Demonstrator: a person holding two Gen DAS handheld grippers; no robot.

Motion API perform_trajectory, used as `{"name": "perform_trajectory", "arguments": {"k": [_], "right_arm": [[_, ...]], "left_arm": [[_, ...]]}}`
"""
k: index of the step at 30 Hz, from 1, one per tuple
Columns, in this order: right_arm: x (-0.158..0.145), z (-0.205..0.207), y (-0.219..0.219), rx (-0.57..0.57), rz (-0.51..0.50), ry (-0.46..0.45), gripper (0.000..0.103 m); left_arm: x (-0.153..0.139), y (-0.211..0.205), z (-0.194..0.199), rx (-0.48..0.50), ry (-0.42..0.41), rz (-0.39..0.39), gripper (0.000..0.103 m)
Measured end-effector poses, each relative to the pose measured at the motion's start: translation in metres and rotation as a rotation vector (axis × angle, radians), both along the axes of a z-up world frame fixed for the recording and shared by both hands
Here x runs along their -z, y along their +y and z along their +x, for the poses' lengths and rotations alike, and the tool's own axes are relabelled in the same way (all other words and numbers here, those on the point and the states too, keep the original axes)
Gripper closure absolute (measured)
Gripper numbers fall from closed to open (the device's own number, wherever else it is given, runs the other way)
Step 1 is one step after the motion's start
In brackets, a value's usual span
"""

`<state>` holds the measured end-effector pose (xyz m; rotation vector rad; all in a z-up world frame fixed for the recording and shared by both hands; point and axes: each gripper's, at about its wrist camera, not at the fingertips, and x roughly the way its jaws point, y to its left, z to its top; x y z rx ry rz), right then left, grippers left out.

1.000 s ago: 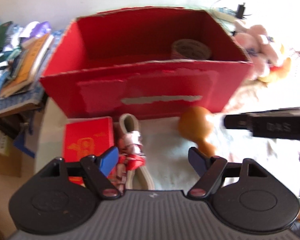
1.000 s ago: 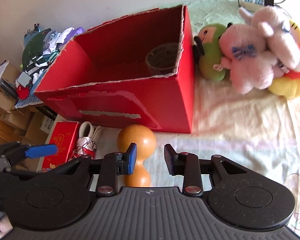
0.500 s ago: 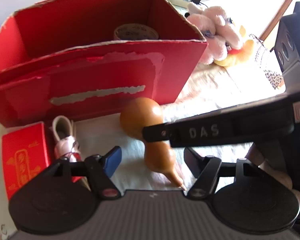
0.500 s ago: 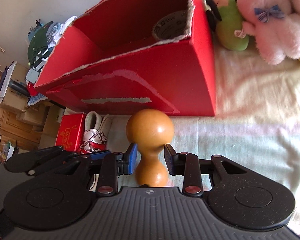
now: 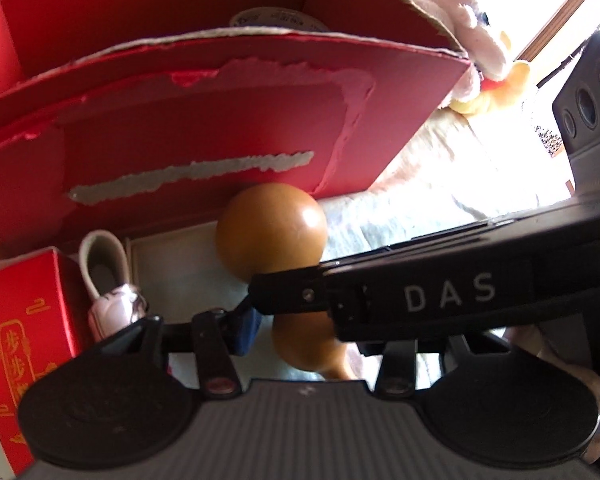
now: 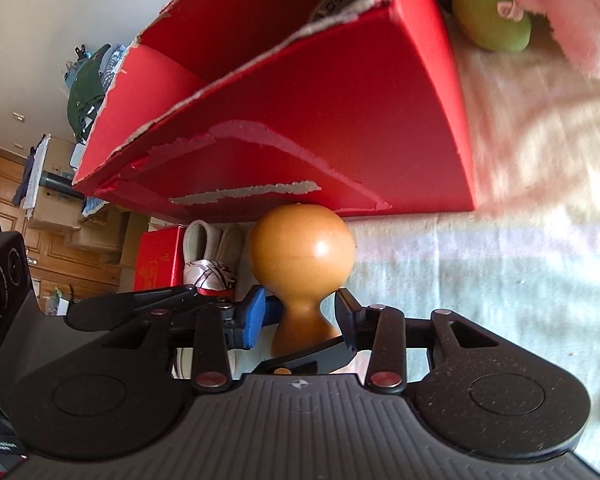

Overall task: Organize objects
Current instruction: 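Lift the gourd into the red box and open the right gripper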

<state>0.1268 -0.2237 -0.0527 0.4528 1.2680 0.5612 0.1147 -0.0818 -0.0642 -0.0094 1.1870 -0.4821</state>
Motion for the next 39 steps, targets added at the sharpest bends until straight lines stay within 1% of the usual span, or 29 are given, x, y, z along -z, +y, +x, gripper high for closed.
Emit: {"name": "perform_trajectory", "arguments": {"k": [4,6,7,11,16,20,23,27,29,31,35,39], "right_arm": [[0.000,-0.004,-0.003,0.013,0.025,0.018,0.066],[-0.003,-0.004,-0.004,0.012,0.031,0.014,0.072],[-0.005,-0.005,-0.005,0.015,0.029,0.006,0.073],[-0.019,-0.014,-0.020,0.037,0.029,-0.030,0.073],[-0.034,-0.028,-0.041,0.083,0.020,-0.055,0.073],[-0.054,-0.042,-0.065,0.145,0.033,-0.088,0.073],[-0.074,-0.052,-0.081,0.193,0.034,-0.138,0.073],[-0.101,-0.059,-0.096,0.244,0.040,-0.211,0.073],[-0.114,-0.059,-0.099,0.279,0.048,-0.252,0.073],[-0.129,-0.054,-0.096,0.272,0.045,-0.300,0.073],[-0.153,-0.034,-0.086,0.228,0.041,-0.382,0.073],[-0.170,0.002,-0.061,0.176,0.060,-0.415,0.073]], "left_arm": [[-0.001,0.000,-0.001,0.023,0.005,0.013,0.059],[-0.003,-0.003,-0.004,0.045,-0.003,0.021,0.060],[-0.006,-0.005,-0.006,0.059,-0.009,0.022,0.061],[-0.019,-0.016,-0.012,0.121,-0.054,0.027,0.061],[-0.035,-0.031,-0.015,0.202,-0.068,-0.006,0.061],[-0.055,-0.045,-0.023,0.290,-0.115,-0.039,0.061],[-0.077,-0.057,-0.028,0.346,-0.171,-0.065,0.061],[-0.104,-0.068,-0.031,0.393,-0.248,-0.099,0.061],[-0.119,-0.070,-0.028,0.407,-0.289,-0.112,0.061],[-0.133,-0.067,-0.029,0.411,-0.328,-0.123,0.061],[-0.157,-0.060,-0.010,0.394,-0.396,-0.132,0.061],[-0.175,-0.033,0.017,0.338,-0.436,-0.120,0.061]]}}
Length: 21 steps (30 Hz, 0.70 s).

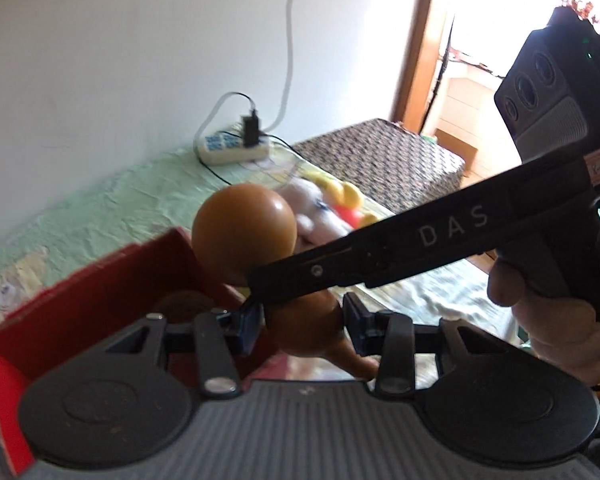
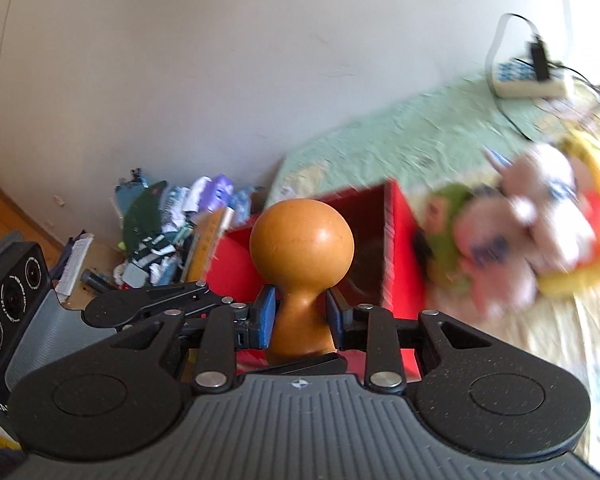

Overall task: Organize objects
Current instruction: 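Lift the gourd into the red box and open the right gripper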

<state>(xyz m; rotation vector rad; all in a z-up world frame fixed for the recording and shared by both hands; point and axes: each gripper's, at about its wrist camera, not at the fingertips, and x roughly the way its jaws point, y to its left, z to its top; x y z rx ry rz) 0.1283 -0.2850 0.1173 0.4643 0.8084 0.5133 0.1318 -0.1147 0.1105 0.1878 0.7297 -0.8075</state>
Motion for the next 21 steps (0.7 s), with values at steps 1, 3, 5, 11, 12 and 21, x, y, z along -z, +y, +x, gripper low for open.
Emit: {"name": "perform_trajectory", "arguments": {"k": [1,3,5,11,12,21], "right_arm": [[-0.004,0.010,0.010,-0.013,-0.005,-0.005,0.073],[-0.007,0.027,0.028,-0.043,-0.028,-0.011,0.073],[-0.005,0.044,0.047,-0.073,-0.054,0.003,0.073],[0.030,0.086,0.088,-0.124,-0.083,0.136,0.073],[0.036,0.089,0.093,-0.128,-0.089,0.153,0.073],[0.093,0.108,0.115,-0.101,-0.139,0.295,0.073]], "left_arm": [[-0.002,0.007,0.007,-0.005,-0.011,-0.004,0.061],[-0.003,0.020,0.026,-0.040,-0.002,0.000,0.061],[0.000,0.033,0.043,-0.070,0.018,0.006,0.061],[0.040,0.061,0.081,-0.146,0.113,0.057,0.061],[0.048,0.063,0.084,-0.151,0.120,0.067,0.061],[0.117,0.063,0.122,-0.147,0.295,0.145,0.061]]}}
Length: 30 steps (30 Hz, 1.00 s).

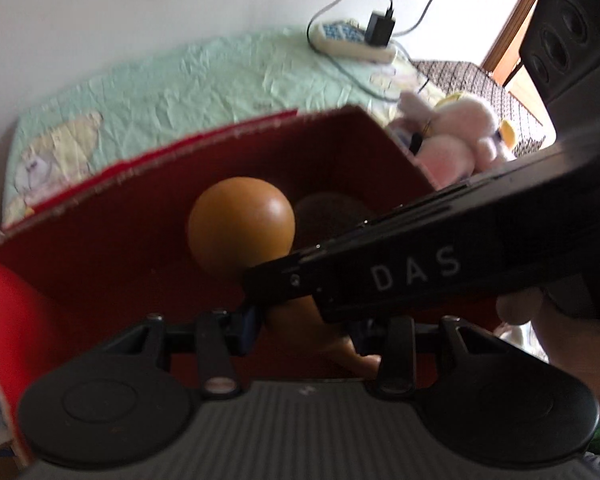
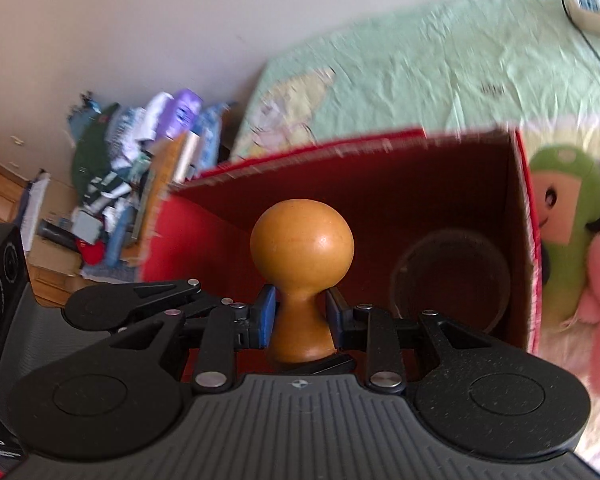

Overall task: Organize objects
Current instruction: 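Lift the gourd into the red box and open the right gripper, then withdraw the right gripper up and out of the red box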

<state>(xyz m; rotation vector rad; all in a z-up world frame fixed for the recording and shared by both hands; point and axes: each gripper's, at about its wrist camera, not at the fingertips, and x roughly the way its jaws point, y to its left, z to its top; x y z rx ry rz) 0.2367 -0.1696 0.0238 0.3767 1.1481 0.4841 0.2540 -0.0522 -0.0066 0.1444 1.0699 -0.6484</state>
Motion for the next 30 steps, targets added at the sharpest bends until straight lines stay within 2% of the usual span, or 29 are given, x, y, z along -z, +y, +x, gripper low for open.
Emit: {"name": "perform_trajectory", "arguments": {"k": [6,9,11,12,14,16,21,25,28,30], "right_arm": [[0.020,-0.001,0.001,0.066,-0.013,0.064,0.073],[0.020,-0.003,0.004,0.100,-0.024,0.052,0.074],[0.020,-0.005,0.008,0.113,-0.074,0.033,0.075],[0.021,-0.005,0.010,0.116,-0.105,0.035,0.088],[0.023,-0.004,0.008,0.138,-0.103,0.059,0.093],[0.024,-0.003,0.006,0.145,-0.102,0.071,0.091],[0.022,-0.004,0.002,0.145,-0.084,0.060,0.090],[0.016,-0.004,-0.003,0.142,-0.026,0.051,0.089],[0.014,-0.001,0.003,0.096,0.026,0.069,0.088],[0.015,0.004,0.014,0.074,0.024,0.084,0.087]], "left_arm": [[0.025,-0.001,0.007,0.028,0.090,0.036,0.061],[0.025,-0.002,0.009,0.027,0.100,0.047,0.060],[0.027,-0.002,0.010,0.029,0.104,0.064,0.060],[0.027,-0.003,0.010,0.033,0.106,0.070,0.061],[0.025,-0.005,0.007,0.044,0.073,0.094,0.059],[0.024,-0.005,0.003,0.049,0.053,0.124,0.060],[0.021,0.007,0.007,0.034,0.013,0.138,0.058],[0.017,0.026,0.005,-0.009,-0.005,0.137,0.056],[0.016,0.037,0.003,-0.056,-0.036,0.181,0.055],[0.016,0.042,0.005,-0.085,-0.029,0.185,0.055]]}}
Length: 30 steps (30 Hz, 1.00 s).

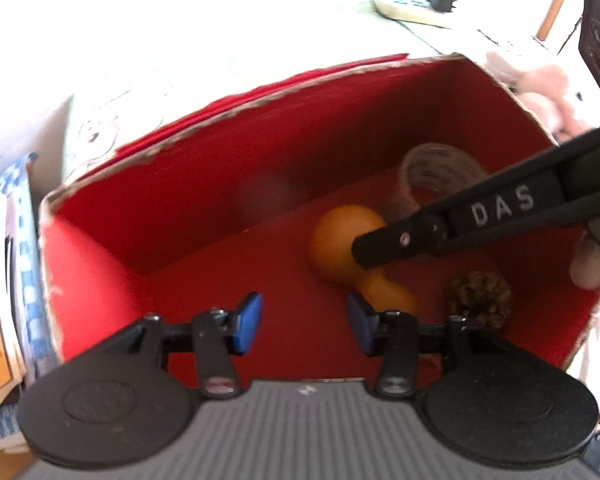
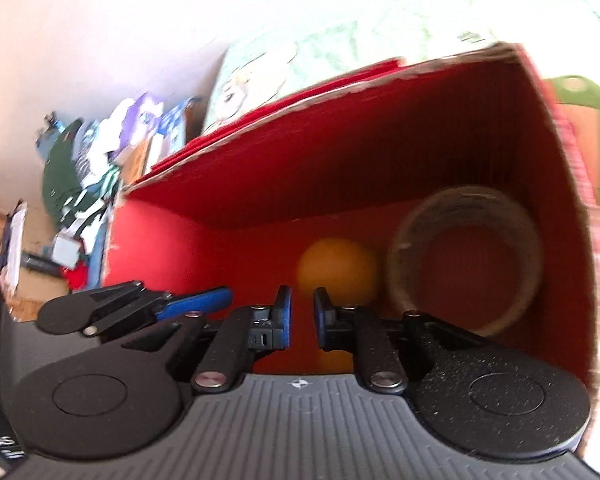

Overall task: Organize objects
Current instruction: 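Withdraw the right gripper up and out of the red box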

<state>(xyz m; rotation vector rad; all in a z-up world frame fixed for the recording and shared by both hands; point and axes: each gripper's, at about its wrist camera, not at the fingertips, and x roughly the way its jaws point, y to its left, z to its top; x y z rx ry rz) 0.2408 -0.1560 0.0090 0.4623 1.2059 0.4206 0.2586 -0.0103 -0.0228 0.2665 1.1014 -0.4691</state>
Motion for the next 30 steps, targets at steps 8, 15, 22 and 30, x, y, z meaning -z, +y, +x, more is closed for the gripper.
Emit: {"name": "perform_trajectory", "arguments": {"k": [8,15,22,30], "right_arm": [[0.013,0.010,0.022,-0.038,-0.087,0.062,0.081],[0.015,0.006,0.012,0.002,-0.204,0.094,0.079],[0.018,0.001,-0.003,0.018,-0.187,0.103,0.080],[0.012,-0.005,-0.012,-0.005,-0.167,0.027,0.079]], "left_arm": [[-0.001,0.000,0.001,-0.040,-0.001,0.023,0.050],[-0.006,-0.005,-0.004,-0.066,-0.033,0.063,0.047],[-0.010,-0.008,-0.007,-0.069,-0.042,0.093,0.047],[-0.016,-0.012,-0.012,-0.071,-0.066,0.122,0.047]]}}
